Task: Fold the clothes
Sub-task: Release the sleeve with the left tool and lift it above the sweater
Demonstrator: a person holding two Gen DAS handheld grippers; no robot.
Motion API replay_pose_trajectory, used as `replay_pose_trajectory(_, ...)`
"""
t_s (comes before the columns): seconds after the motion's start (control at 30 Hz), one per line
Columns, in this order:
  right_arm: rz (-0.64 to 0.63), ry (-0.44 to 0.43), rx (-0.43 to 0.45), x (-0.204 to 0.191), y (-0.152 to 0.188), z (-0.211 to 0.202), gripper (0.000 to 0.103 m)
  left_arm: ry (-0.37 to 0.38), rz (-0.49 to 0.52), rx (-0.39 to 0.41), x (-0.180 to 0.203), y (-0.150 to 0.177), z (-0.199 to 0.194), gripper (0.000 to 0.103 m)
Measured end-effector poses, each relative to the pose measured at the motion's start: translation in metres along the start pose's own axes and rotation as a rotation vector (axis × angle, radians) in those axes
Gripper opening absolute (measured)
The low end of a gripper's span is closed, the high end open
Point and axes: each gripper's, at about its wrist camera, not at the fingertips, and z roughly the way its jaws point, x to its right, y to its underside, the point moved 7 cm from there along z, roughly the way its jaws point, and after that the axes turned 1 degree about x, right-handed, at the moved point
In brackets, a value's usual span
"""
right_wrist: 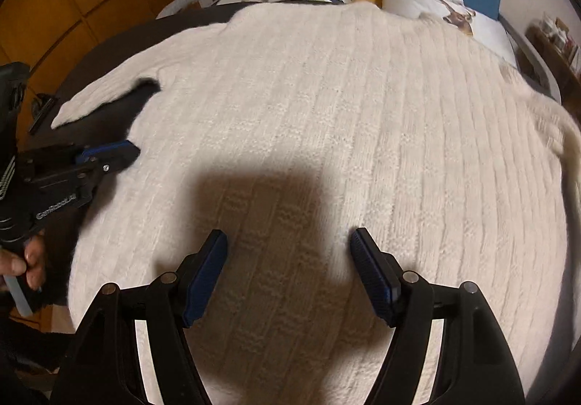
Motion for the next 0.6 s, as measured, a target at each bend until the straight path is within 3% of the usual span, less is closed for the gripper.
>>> replay_pose_trajectory(0.17,0.158,-0.153,0.130,0.033,-0.006,-0.047,0.074,0.096,-0.026,0.103,0.027,-0.002,-0.040,0.009)
replay_pose_trajectory(0.27,0.272,-0.262,0.215,0.068,0.007,-0.085,0.074,0.124,0.075,0.071,0.065,0.026,-0.044,0.009)
replay_pose_trajectory(0.37,0.350,-0.205,0.225,0.101,0.045,-0.100,0.074,0.097,0.155,-0.038,0.087,0.060,-0.026,0.009)
replay_pose_trajectory(0.4,0.384,-0.186,0.238,0.115,0.057,-0.105,0.073,0.111,0.152,-0.036,0.088,0.062,-0.028,0.009)
replay_pose_trajectory(0.47,0.468,-0.136,0.279,0.148,0.086,-0.122,0.063,0.145,0.140,-0.023,0.089,0.064,-0.034,0.009)
replay_pose_trajectory(0.53,0.563,-0.073,0.324,0.188,0.117,-0.147,0.028,0.183,0.121,0.001,0.089,0.061,-0.041,0.009)
replay_pose_trajectory(0.6,0.647,-0.011,0.364,0.226,0.148,-0.173,0.024,0.221,0.138,0.055,0.096,0.049,-0.057,0.009)
